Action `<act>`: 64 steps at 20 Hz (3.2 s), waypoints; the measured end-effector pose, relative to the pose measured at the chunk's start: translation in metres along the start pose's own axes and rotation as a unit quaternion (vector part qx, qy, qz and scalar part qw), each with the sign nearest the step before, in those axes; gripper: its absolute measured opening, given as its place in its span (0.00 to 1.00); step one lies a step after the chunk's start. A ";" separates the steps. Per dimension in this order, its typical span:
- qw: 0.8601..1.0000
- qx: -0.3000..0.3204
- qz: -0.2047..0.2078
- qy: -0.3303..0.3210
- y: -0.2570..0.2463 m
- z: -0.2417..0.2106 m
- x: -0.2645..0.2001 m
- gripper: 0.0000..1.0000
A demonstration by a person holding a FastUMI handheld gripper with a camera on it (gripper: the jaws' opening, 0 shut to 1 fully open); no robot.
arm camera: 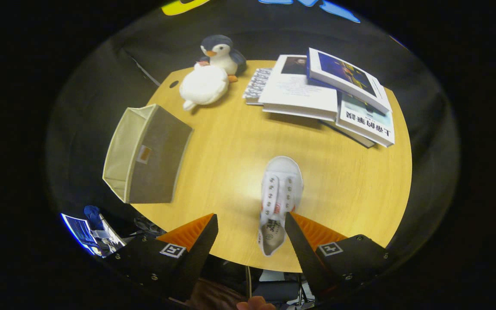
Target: Open the storage box then place both shoes into the box .Put the left shoe in first, then the right shoe, with the right side of both shoes facing outward in a uniform manner.
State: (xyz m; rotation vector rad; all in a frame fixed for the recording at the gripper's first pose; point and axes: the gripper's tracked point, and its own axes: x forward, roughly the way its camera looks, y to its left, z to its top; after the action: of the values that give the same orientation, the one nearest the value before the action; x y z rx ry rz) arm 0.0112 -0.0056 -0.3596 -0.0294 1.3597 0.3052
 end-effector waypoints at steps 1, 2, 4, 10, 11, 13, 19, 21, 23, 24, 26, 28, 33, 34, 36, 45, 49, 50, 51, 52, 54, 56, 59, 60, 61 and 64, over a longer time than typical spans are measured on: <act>1.000 0.005 -0.005 0.009 -0.011 -0.007 0.008 0.96; 1.000 0.011 -0.007 0.019 -0.020 -0.015 0.017 0.96; 0.999 0.015 -0.007 0.031 -0.032 -0.028 0.036 0.96; 0.998 0.000 -0.008 0.057 -0.050 -0.044 0.074 0.96; 0.998 -0.008 -0.014 0.061 -0.054 -0.044 0.080 0.96; 0.997 -0.022 -0.025 0.065 -0.059 -0.040 0.091 0.96; 0.991 -0.081 -0.034 0.098 -0.056 -0.039 0.124 0.82; 0.987 -0.111 -0.056 0.100 -0.064 -0.040 0.127 0.51; 0.987 -0.107 -0.070 0.097 -0.069 -0.040 0.123 0.13; 0.988 -0.100 -0.069 0.096 -0.069 -0.040 0.120 0.13; 0.993 -0.065 -0.045 0.090 -0.061 -0.042 0.116 0.12; 0.996 -0.039 -0.006 0.079 -0.045 -0.039 0.098 0.12; 0.996 -0.080 -0.022 0.044 -0.037 -0.014 0.058 0.12; 0.994 -0.093 -0.036 0.049 -0.041 -0.017 0.065 0.11; 0.995 -0.077 -0.011 0.061 -0.031 -0.025 0.079 0.02; 0.981 -0.170 -0.056 0.077 -0.063 -0.029 0.071 0.81; 0.969 -0.207 -0.082 0.104 -0.079 -0.030 0.098 0.81; 0.968 -0.211 -0.085 0.104 -0.078 -0.029 0.104 0.81; 0.964 -0.224 -0.089 0.108 -0.083 -0.031 0.112 0.81; 0.964 -0.233 -0.072 0.110 -0.079 -0.030 0.120 0.74; 0.960 -0.243 -0.085 0.108 -0.082 -0.031 0.124 0.26; 0.970 -0.204 -0.092 0.096 -0.081 -0.034 0.123 0.03; 0.991 -0.107 -0.025 0.082 -0.062 -0.038 0.117 0.00; 0.993 -0.084 0.000 0.080 -0.056 -0.038 0.116 0.00; 0.994 -0.080 0.006 0.077 -0.051 -0.036 0.111 0.00; 0.994 -0.092 -0.012 0.057 -0.043 -0.022 0.082 0.00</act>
State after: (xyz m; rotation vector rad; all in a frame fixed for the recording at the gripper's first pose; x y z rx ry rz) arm 0.0147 -0.0351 -0.4502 -0.2203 1.4403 0.4129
